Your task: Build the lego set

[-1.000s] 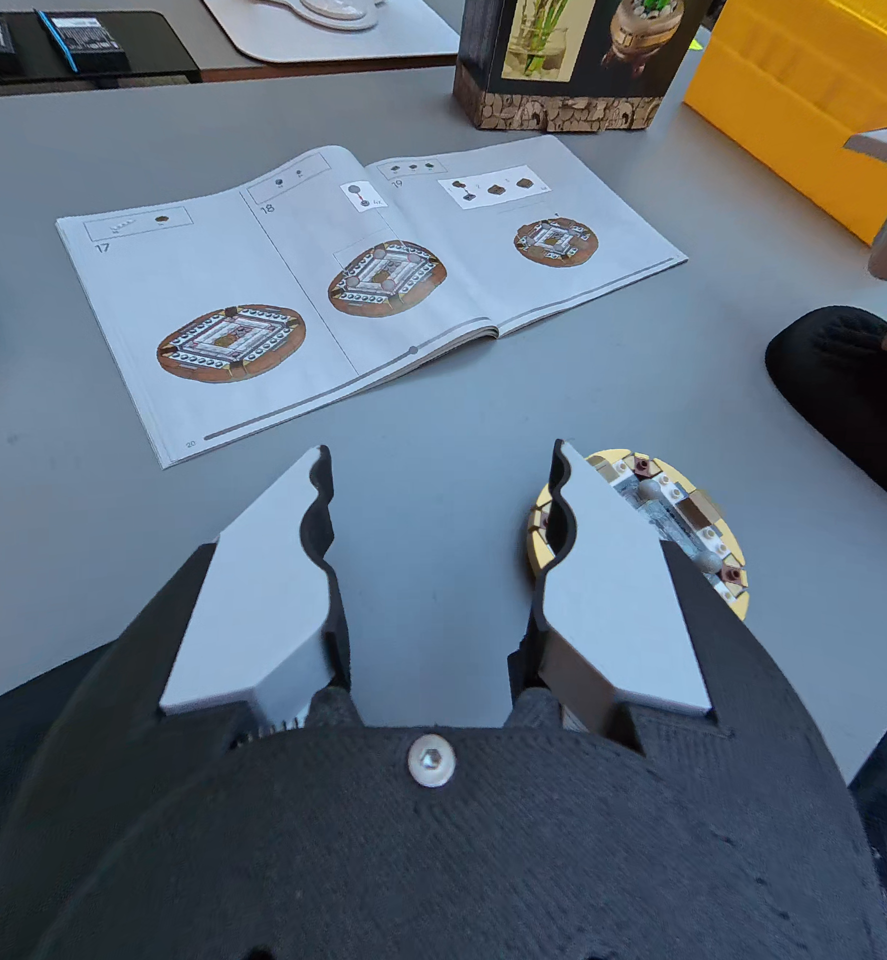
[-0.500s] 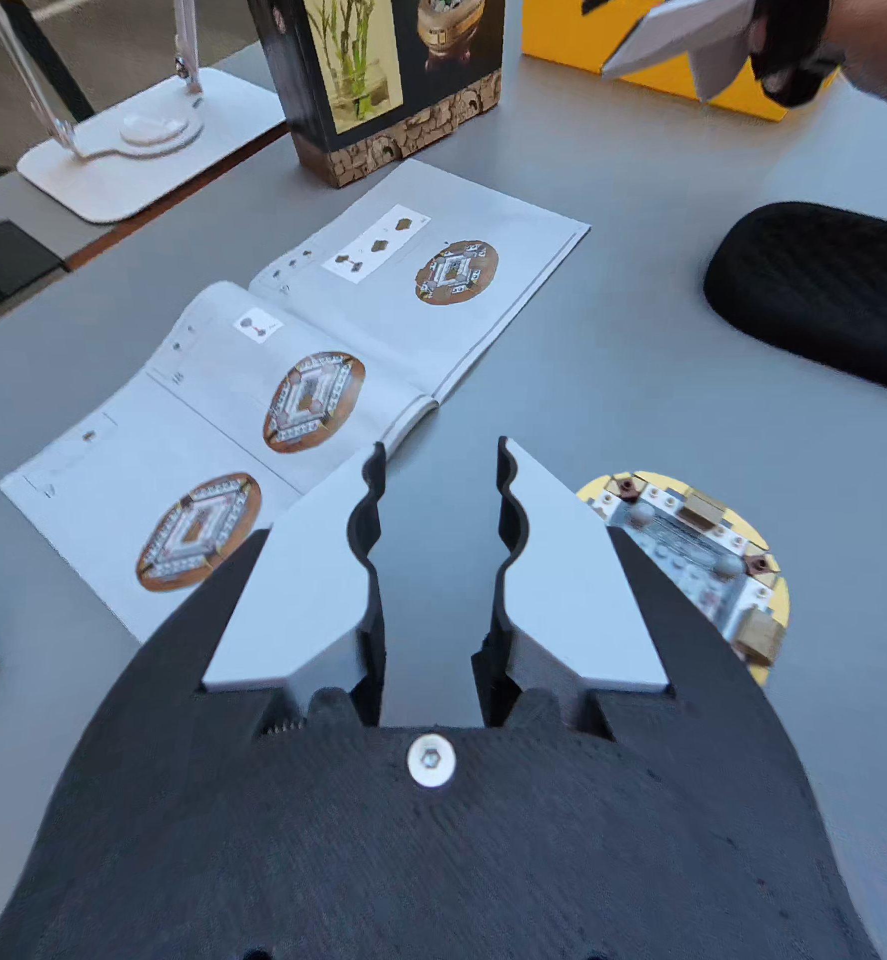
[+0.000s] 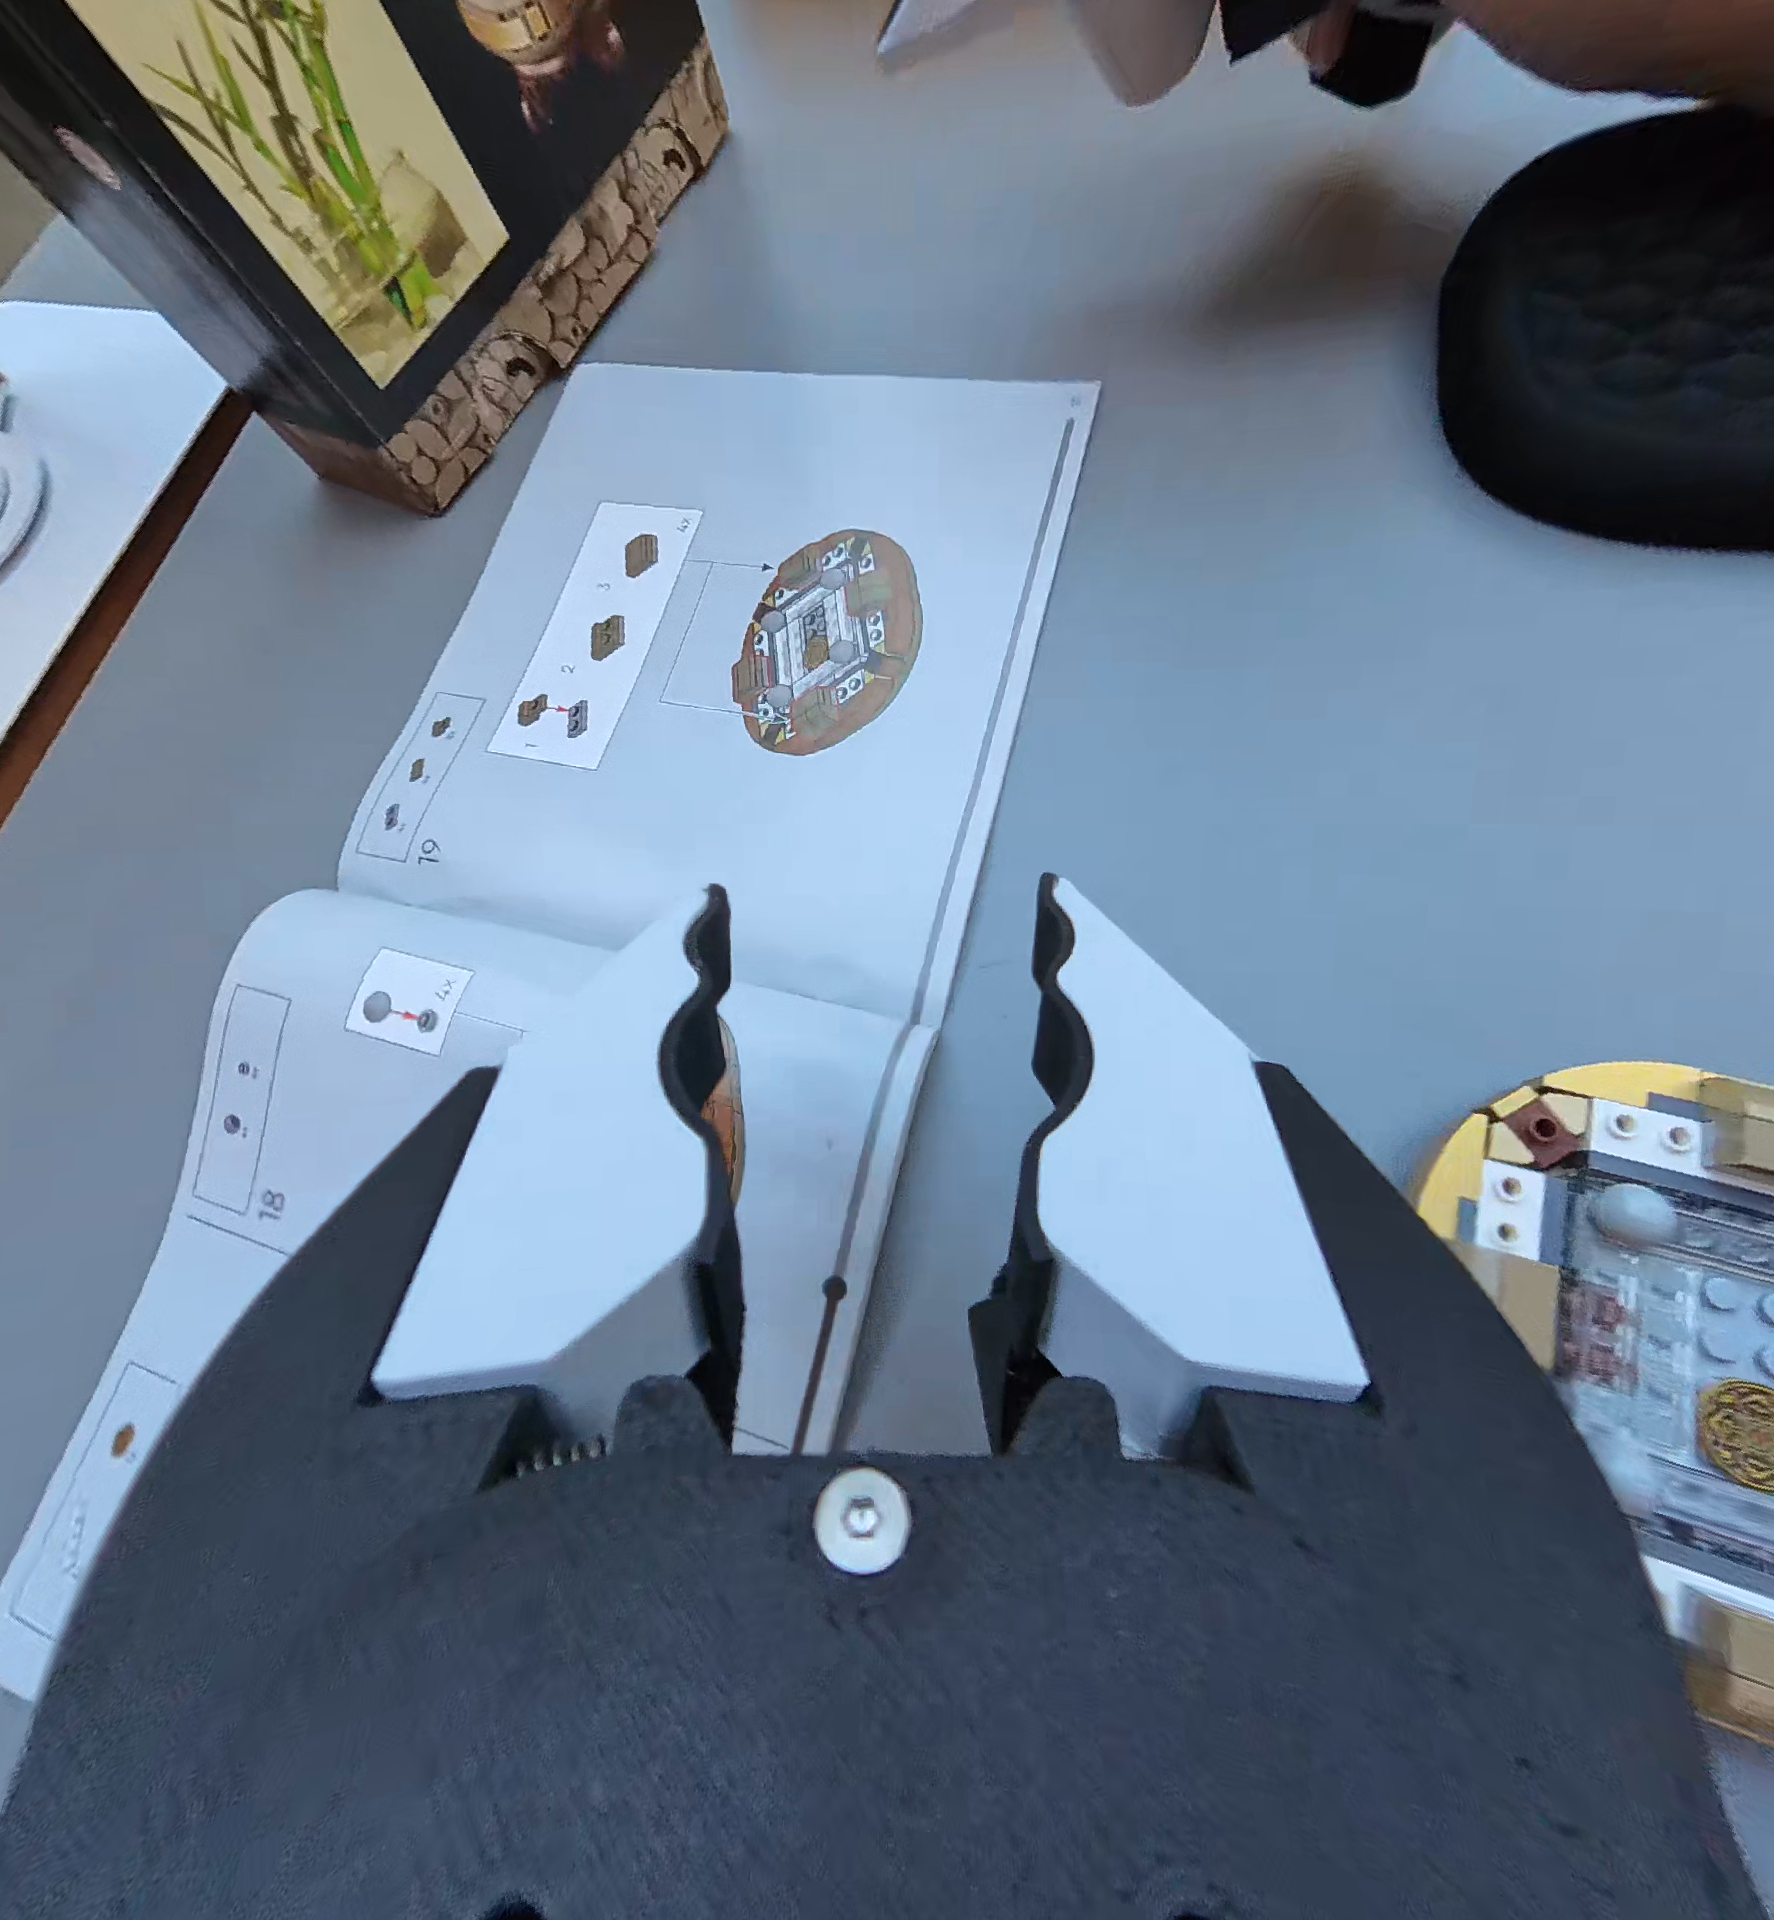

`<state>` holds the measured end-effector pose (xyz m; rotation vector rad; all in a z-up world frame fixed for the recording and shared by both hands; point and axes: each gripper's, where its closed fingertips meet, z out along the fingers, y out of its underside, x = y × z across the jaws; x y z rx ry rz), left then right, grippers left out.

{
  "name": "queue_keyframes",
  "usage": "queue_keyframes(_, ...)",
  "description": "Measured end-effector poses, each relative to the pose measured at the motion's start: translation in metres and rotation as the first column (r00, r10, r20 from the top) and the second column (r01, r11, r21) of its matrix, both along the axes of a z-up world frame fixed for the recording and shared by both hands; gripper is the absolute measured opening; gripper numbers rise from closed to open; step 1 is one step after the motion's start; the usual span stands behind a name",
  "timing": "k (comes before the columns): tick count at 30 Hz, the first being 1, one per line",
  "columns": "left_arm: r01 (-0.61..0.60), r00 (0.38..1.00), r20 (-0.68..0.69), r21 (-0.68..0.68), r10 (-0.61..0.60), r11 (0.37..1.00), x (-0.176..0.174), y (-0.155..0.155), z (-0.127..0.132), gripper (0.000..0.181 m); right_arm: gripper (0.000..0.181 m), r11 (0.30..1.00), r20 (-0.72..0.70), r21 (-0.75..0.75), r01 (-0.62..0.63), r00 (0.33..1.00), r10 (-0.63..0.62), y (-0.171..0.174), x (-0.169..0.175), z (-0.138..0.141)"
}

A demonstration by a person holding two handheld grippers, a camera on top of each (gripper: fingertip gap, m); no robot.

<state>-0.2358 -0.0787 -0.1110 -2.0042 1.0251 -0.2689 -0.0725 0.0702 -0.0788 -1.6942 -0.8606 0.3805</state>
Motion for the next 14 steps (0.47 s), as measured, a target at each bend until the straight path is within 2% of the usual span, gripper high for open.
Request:
queue_keyframes(1,0.013,1.000,-0.022,0.002,-0.013,1.000,0.001,0.002,-0.004,0.057,0.038,1.000,-0.005,0.001,0.008,1.000,-0.008,0.001,0.002,0.000)
queue_keyframes(4,0.024,0.999,-0.044,0.005,-0.024,1.000,0.000,0.006,-0.010,0.048,0.038,0.999,-0.006,-0.033,0.000,1.000,0.000,0.000,0.000,-0.008)
queue_keyframes(6,0.023,0.999,-0.021,-0.015,-0.024,1.000,0.001,0.006,-0.013,0.033,0.038,0.998,0.009,-0.062,-0.008,1.000,0.008,0.000,-0.003,-0.015)
queue_keyframes(14,0.135,0.984,-0.097,-0.141,-0.150,0.981,0.014,0.008,-0.030,0.049,0.038,0.998,0.058,-0.047,-0.052,0.997,0.055,-0.004,-0.013,-0.022)
